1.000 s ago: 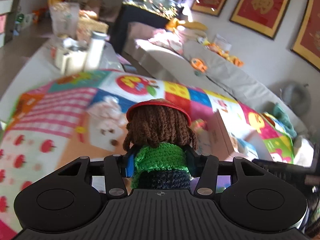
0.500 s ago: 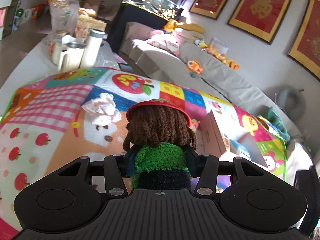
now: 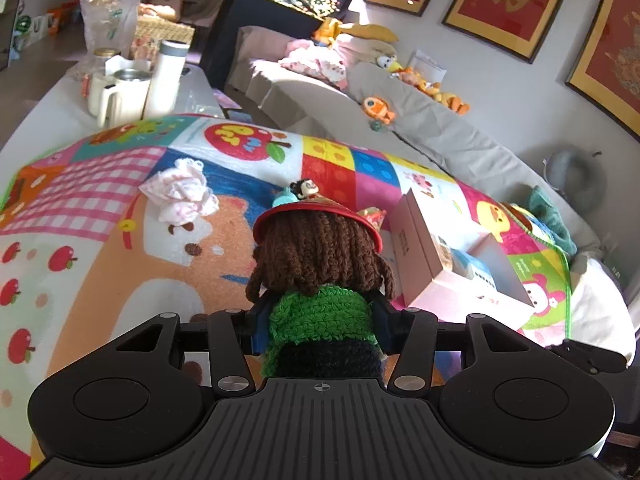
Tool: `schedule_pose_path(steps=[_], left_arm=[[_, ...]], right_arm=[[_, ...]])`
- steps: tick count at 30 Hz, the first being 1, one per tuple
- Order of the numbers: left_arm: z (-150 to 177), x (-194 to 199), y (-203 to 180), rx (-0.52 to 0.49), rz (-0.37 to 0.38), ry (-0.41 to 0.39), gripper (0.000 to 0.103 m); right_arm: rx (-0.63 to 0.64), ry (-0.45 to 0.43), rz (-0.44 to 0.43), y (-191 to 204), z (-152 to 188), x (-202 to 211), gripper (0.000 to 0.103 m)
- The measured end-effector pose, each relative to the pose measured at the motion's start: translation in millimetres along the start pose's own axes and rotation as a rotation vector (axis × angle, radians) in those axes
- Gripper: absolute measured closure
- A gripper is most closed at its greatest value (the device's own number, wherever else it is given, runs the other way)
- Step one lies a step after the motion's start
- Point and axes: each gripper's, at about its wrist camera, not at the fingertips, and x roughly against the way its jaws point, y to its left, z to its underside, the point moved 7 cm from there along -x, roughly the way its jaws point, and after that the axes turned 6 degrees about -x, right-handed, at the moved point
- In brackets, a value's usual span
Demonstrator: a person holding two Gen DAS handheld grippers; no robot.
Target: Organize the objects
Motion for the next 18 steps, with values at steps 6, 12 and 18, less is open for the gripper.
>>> schedule_pose_path(steps=[6,12,18], left_arm=[[-8,10,11,0.02,-0.047,-0.02,0.049],[-8,22,19,0.021,-0.065,-0.029,0.049],[-5,5,-9,-0.028,0.014,0.013,0.049]], right_arm=[[0.034,-0.003,-0.173,36,4,9,0.035],[0.055,-0.052,-0.032,30,17,20,0.034],[-0.068,-0.03,0.13,-34,36,32,0.026]])
